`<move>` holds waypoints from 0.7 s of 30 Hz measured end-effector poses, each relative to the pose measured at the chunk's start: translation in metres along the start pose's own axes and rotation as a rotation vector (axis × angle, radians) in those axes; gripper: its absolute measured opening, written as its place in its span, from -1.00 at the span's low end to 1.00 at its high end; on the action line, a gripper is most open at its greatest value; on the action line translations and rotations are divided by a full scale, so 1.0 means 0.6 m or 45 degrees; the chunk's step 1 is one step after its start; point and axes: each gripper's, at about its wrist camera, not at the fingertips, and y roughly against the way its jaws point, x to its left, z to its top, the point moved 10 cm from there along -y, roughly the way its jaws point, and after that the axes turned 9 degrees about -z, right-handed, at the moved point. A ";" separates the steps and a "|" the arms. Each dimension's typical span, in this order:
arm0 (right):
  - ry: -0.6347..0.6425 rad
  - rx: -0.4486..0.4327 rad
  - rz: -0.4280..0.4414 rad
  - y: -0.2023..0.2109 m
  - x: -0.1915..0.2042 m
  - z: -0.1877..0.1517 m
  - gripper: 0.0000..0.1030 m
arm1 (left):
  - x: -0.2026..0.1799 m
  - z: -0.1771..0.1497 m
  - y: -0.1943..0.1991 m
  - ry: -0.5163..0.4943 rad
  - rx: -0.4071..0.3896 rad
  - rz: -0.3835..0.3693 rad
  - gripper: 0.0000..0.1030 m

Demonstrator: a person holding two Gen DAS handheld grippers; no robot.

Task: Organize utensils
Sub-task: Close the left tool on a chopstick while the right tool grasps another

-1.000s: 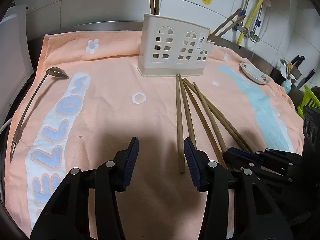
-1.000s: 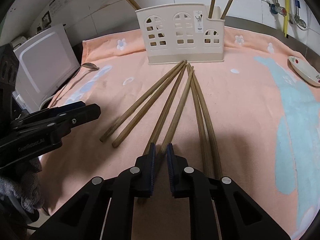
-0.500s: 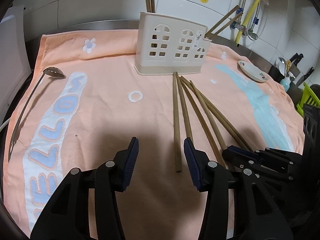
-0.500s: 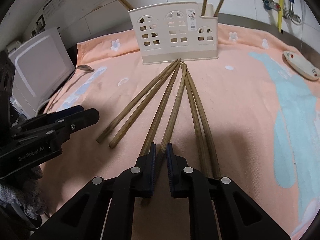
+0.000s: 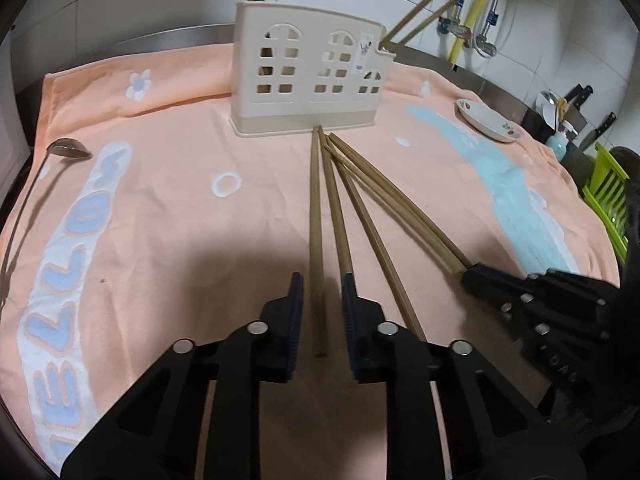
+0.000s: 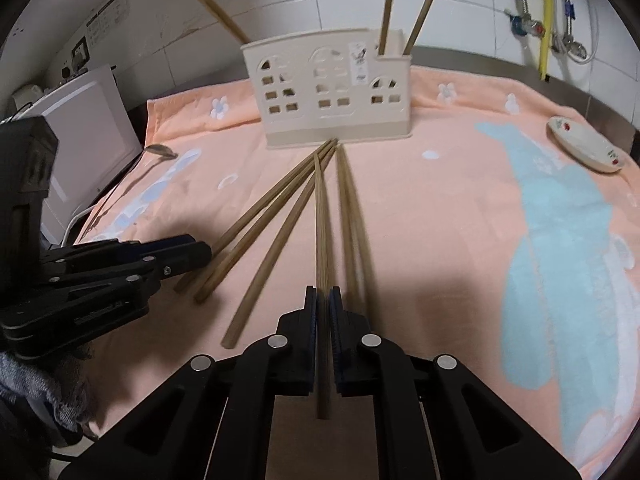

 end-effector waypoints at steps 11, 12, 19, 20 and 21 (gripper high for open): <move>-0.024 -0.065 -0.050 0.007 -0.079 0.018 -0.88 | 0.012 0.010 -0.038 0.034 0.062 0.013 -0.74; -0.026 -0.058 -0.046 0.003 -0.084 0.017 -0.88 | 0.012 0.012 -0.040 0.038 0.065 0.016 -0.74; -0.026 -0.012 -0.033 -0.017 -0.099 0.001 -0.86 | 0.010 0.020 -0.052 0.030 0.079 0.058 -0.74; -0.028 -0.004 -0.031 -0.018 -0.101 -0.002 -0.86 | 0.008 0.020 -0.053 0.024 0.081 0.065 -0.74; -0.033 0.005 -0.022 -0.020 -0.102 -0.005 -0.86 | 0.007 0.021 -0.054 0.016 0.083 0.075 -0.74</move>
